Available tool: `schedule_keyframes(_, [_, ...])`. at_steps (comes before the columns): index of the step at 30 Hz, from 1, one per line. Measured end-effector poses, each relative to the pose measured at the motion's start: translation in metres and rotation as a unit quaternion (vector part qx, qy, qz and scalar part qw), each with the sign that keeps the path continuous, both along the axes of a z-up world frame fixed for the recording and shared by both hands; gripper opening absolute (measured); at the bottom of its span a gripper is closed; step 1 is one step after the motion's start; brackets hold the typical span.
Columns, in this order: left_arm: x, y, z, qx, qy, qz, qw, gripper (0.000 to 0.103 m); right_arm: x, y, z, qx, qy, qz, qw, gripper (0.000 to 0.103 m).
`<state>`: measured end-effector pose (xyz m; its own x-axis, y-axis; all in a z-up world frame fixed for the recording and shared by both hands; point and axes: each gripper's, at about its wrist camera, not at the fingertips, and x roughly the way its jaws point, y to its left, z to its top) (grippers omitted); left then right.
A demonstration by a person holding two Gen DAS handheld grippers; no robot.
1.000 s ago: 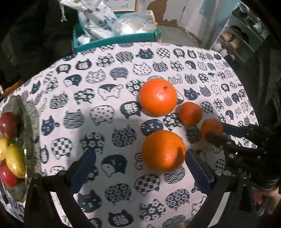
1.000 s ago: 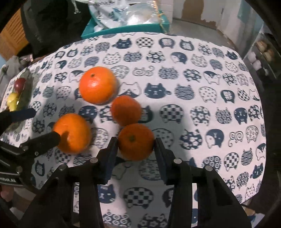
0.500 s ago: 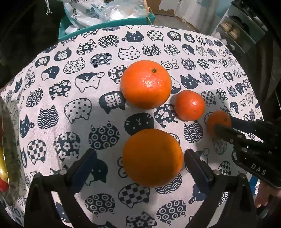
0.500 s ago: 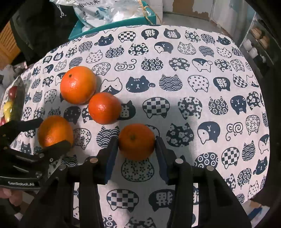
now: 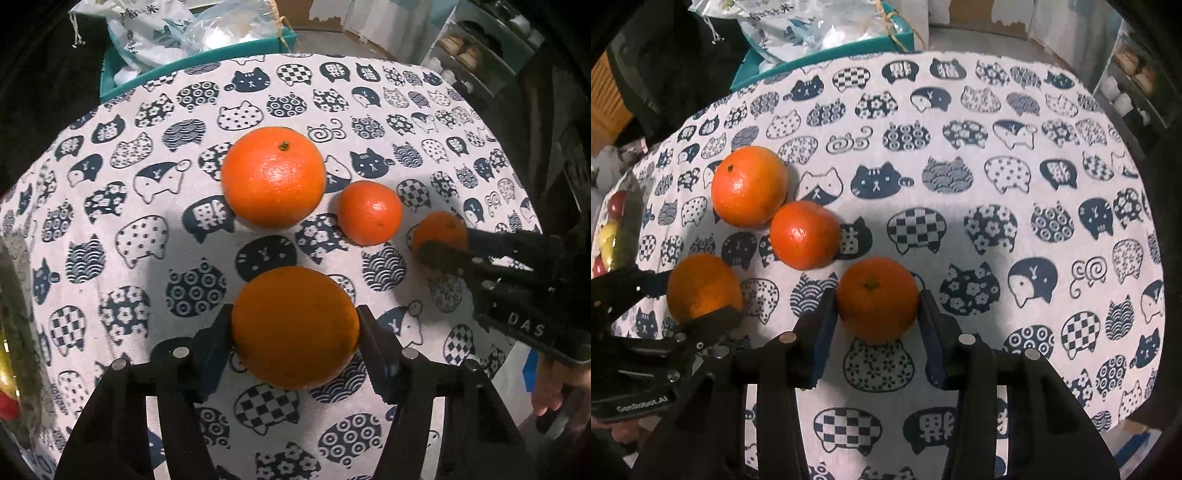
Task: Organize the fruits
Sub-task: 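Grasp a large orange with the left tool while the right tool grasps a small orange, then carry the large orange with the left tool while the right tool carries the small orange to the bowl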
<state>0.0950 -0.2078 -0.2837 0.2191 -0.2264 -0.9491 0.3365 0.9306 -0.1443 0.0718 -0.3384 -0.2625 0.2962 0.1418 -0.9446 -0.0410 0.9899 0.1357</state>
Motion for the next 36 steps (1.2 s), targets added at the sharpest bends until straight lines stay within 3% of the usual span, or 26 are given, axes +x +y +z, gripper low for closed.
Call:
schedule_keyframes(7, [-0.006,0.029,0.021,-0.001,-0.028,0.035,0.9990,0.065,-0.003,0.000,0.021,-0.020,-0.040,-0.010,0.999,0.043])
schedule_keyframes(21, [-0.025,0.094,0.095,-0.014,-0.114,0.098,0.9885,0.065,-0.012,0.055,0.112,-0.036,-0.149,0.030,0.988,0.042])
schedule_keyframes(28, [-0.038,0.127,0.131,-0.014,-0.158,0.114,0.9808,0.065,-0.011,0.091,0.141,-0.024,-0.176,0.053,0.983,0.042])
schedule_keyframes(36, [-0.041,0.173,0.155,-0.029,-0.171,0.155,0.9725,0.065,-0.004,0.140,0.161,-0.006,-0.190,0.085,0.978,0.042])
